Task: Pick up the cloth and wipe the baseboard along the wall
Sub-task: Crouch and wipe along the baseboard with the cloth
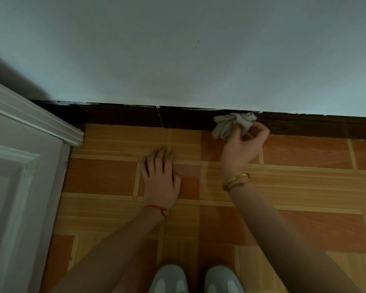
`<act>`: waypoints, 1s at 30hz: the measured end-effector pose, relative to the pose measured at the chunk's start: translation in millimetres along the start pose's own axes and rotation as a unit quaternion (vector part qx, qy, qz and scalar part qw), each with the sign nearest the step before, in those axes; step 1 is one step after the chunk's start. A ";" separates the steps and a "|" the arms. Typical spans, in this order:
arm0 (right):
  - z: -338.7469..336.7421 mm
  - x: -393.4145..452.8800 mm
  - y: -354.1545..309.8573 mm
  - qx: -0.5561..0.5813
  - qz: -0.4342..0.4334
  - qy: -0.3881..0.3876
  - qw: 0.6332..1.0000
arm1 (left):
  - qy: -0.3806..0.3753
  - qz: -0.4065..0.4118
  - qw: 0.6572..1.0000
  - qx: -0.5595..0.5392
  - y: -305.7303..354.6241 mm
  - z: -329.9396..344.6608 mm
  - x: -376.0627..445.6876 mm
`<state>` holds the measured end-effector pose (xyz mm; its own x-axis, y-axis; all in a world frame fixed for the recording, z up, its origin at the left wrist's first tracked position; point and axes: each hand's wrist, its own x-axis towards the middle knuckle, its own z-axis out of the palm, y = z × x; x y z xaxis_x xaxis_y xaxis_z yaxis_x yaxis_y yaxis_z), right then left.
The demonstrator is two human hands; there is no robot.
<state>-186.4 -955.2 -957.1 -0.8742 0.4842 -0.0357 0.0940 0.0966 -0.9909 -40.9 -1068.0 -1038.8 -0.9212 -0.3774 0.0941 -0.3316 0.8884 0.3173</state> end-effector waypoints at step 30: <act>29.9 -34.1 -6.4 0.003 0.040 -0.070 0.997 | 0.001 0.006 1.000 0.021 0.8 1.6 0.5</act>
<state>-171.5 -998.3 -953.4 -0.9218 0.3644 -0.1325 0.1637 0.0560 -0.9849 -41.9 -1067.1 -1040.0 -0.9250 -0.3667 0.0994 -0.3285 0.9033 0.2760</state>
